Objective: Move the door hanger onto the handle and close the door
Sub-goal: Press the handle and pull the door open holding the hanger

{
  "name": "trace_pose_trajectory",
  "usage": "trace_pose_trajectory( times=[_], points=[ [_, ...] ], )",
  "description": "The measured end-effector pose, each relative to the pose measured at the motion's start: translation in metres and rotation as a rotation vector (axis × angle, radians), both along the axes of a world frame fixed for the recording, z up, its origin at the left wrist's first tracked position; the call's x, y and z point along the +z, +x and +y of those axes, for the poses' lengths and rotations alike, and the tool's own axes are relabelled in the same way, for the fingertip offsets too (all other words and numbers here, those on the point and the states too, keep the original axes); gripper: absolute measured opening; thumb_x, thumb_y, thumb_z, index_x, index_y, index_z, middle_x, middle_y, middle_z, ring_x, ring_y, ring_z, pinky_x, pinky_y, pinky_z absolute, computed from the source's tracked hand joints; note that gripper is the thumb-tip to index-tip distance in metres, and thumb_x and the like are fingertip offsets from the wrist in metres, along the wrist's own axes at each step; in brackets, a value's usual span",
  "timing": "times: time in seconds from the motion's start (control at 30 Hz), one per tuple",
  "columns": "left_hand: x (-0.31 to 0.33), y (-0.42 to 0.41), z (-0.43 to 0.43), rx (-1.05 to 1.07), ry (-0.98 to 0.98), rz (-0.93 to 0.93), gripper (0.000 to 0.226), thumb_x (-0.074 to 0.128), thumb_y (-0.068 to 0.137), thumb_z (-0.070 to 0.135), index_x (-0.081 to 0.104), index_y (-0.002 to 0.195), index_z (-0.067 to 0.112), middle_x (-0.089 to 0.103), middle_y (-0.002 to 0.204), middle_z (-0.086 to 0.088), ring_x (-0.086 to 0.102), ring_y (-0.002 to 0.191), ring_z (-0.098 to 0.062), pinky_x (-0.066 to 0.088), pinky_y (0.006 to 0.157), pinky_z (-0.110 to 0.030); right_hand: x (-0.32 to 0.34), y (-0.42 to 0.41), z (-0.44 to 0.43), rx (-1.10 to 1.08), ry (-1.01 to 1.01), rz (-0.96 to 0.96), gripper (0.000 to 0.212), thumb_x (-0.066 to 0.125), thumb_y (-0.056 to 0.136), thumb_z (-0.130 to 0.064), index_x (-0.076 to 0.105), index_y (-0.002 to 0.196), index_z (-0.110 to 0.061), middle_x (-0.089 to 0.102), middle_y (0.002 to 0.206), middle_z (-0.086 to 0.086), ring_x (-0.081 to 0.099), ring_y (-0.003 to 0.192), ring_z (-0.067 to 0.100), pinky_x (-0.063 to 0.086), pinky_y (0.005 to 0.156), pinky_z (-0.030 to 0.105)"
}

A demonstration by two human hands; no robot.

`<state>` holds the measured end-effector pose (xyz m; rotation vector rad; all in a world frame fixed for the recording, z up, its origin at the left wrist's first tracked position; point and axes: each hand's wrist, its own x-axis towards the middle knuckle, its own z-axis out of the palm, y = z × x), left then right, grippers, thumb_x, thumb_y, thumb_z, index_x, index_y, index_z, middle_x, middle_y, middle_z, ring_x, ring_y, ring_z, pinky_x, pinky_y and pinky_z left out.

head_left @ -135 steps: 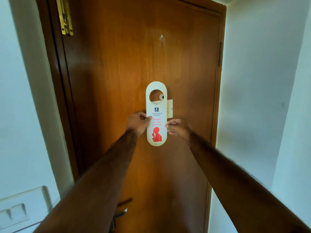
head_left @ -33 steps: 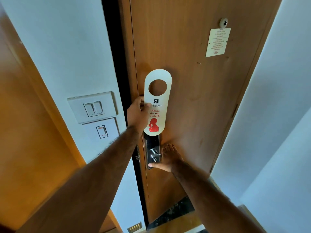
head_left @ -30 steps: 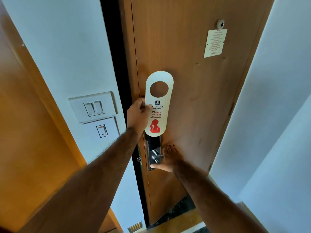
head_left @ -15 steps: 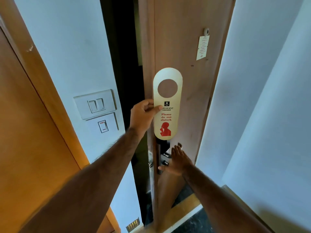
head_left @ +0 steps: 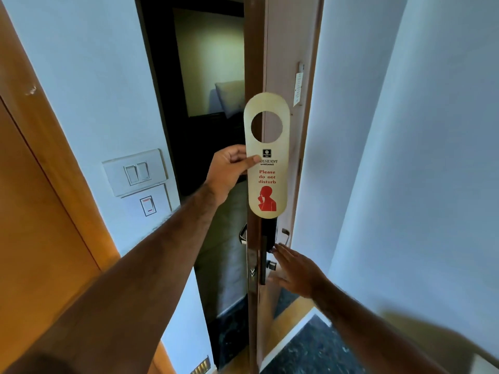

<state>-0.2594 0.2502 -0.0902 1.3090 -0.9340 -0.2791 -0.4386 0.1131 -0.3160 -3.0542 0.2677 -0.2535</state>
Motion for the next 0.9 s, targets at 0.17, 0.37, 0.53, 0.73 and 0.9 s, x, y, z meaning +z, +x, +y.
trace_pose_trajectory(
  times=[0.17,0.37,0.53,0.73,0.9],
  points=[
    [0.002,-0.014,-0.015,-0.076,0.031,0.016,0.029,0.074,0.088,0.005,0.069,0.115,-0.004,0.077,0.107,-0.012,0.077,0.096,-0.020,0.063,0.083,-0.033,-0.003,0.002,0.017,0.283,-0.435,-0.186,0.069,0.049,0.102,-0.053,0.048,0.153,-0.007,0.050,0.159,0.014,0.045,0.150,0.029,0.037,0.123,0.042],
    [0.001,-0.032,-0.031,-0.140,0.048,-0.009,0.015,0.079,0.085,0.011,0.074,0.099,0.014,0.080,0.099,-0.003,0.077,0.093,-0.018,0.062,0.079,-0.027,0.019,0.019,0.001,0.147,-0.900,-0.095,0.075,0.035,0.107,-0.055,0.031,0.162,-0.003,0.027,0.171,0.018,0.023,0.160,0.034,0.017,0.129,0.044],
    [-0.009,-0.035,-0.038,-0.171,0.028,-0.007,0.015,0.078,0.086,0.009,0.074,0.098,0.017,0.080,0.098,-0.003,0.077,0.093,-0.019,0.061,0.079,-0.027,0.006,0.002,-0.028,0.167,-1.166,-0.078,0.076,0.021,0.110,-0.050,0.011,0.166,0.001,0.006,0.174,0.025,0.007,0.162,0.039,0.019,0.131,0.042],
    [-0.031,-0.022,-0.040,-0.151,0.018,0.041,0.020,0.076,0.087,0.006,0.072,0.107,0.005,0.078,0.102,-0.011,0.076,0.097,-0.025,0.062,0.083,-0.036,0.012,-0.018,-0.043,0.183,-1.166,-0.070,0.075,0.024,0.110,-0.052,0.019,0.165,-0.001,0.011,0.174,0.021,0.010,0.163,0.033,0.011,0.131,0.044],
    [-0.042,-0.008,-0.048,-0.162,0.015,0.073,0.018,0.071,0.091,0.005,0.072,0.108,0.010,0.078,0.106,-0.009,0.075,0.100,-0.024,0.062,0.084,-0.037,0.010,-0.035,-0.060,0.217,-1.113,-0.057,0.073,0.028,0.110,-0.051,0.020,0.166,-0.005,0.009,0.176,0.016,0.008,0.163,0.029,0.008,0.130,0.040]
  ],
)
